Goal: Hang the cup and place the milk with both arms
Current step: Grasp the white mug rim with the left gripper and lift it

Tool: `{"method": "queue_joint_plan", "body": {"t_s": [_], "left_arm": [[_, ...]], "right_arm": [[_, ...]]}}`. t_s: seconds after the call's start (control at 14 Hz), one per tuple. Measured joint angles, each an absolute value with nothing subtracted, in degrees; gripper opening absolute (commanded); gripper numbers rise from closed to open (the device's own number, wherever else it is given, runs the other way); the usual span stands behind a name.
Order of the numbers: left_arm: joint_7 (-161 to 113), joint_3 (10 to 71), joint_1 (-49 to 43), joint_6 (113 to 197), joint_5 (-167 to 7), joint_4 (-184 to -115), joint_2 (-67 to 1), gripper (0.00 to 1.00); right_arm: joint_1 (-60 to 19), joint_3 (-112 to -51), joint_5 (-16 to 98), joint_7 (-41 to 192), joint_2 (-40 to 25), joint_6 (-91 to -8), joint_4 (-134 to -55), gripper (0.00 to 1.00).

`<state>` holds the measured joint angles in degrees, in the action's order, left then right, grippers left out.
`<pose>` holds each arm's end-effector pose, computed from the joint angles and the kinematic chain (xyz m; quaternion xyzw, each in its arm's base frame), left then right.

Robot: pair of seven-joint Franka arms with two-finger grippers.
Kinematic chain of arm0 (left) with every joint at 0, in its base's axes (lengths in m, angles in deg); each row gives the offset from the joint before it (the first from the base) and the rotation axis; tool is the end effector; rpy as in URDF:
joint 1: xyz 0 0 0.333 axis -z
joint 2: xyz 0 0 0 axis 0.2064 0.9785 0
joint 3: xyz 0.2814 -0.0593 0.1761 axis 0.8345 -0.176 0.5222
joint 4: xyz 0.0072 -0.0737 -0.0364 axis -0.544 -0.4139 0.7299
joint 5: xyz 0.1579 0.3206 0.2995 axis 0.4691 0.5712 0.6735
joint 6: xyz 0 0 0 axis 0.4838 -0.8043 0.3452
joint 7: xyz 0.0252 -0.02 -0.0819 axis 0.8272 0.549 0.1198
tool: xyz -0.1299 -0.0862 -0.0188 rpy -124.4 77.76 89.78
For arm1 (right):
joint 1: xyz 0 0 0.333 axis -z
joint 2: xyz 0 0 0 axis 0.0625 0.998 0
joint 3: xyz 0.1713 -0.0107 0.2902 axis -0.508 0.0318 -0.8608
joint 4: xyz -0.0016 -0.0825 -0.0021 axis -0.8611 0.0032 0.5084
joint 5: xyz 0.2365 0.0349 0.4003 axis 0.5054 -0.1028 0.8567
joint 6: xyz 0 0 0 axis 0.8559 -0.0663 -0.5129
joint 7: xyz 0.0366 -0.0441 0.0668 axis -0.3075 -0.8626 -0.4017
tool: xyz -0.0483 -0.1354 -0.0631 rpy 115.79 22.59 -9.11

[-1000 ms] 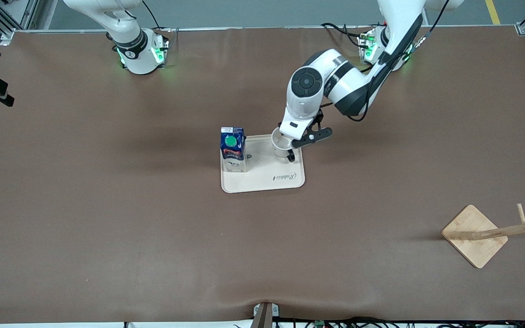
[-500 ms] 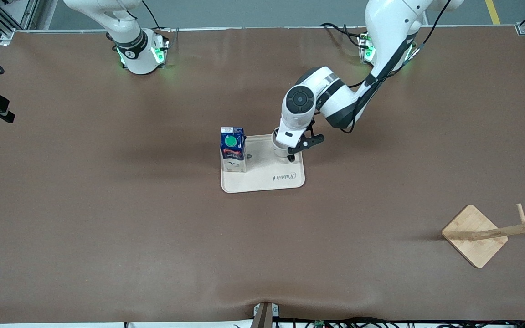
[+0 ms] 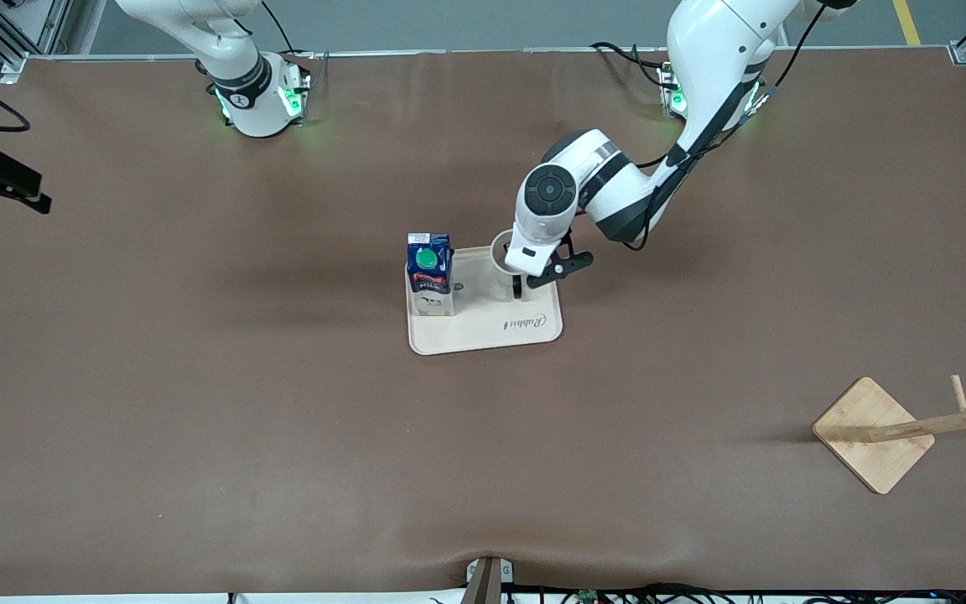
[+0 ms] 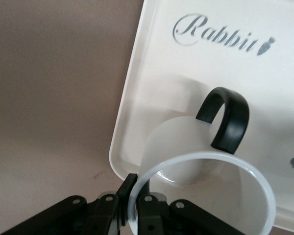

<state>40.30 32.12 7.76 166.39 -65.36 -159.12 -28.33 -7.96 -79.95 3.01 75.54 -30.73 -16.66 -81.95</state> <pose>0.4630 -0.4821 0.1525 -0.9752 -0.1954 0.1023 0.0186 0.6111 -0.0315 0.6235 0.9993 0.0206 -0.0308 0.0032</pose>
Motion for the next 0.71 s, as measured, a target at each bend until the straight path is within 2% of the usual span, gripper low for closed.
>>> {"method": "queue_joint_plan", "body": {"t_s": [0.21, 0.5, 0.71], "left_arm": [[39.7, 32.8, 6.1, 165.2, -63.2, -155.4, -28.7, 0.00], [36.9, 32.9, 1.3, 153.6, -62.9, -147.3, -32.8, 0.00], [35.0, 33.0, -3.5, 147.9, -61.5, -145.2, -38.1, 0.00]], "right_arm": [[-10.1, -80.0, 3.0, 75.5, -30.4, -16.6, -81.9, 1.00], [-10.7, -80.0, 3.0, 75.5, -30.0, -17.7, -82.0, 1.00], [-10.8, -79.9, 2.9, 75.4, -25.3, -21.1, -82.1, 1.00]]}}
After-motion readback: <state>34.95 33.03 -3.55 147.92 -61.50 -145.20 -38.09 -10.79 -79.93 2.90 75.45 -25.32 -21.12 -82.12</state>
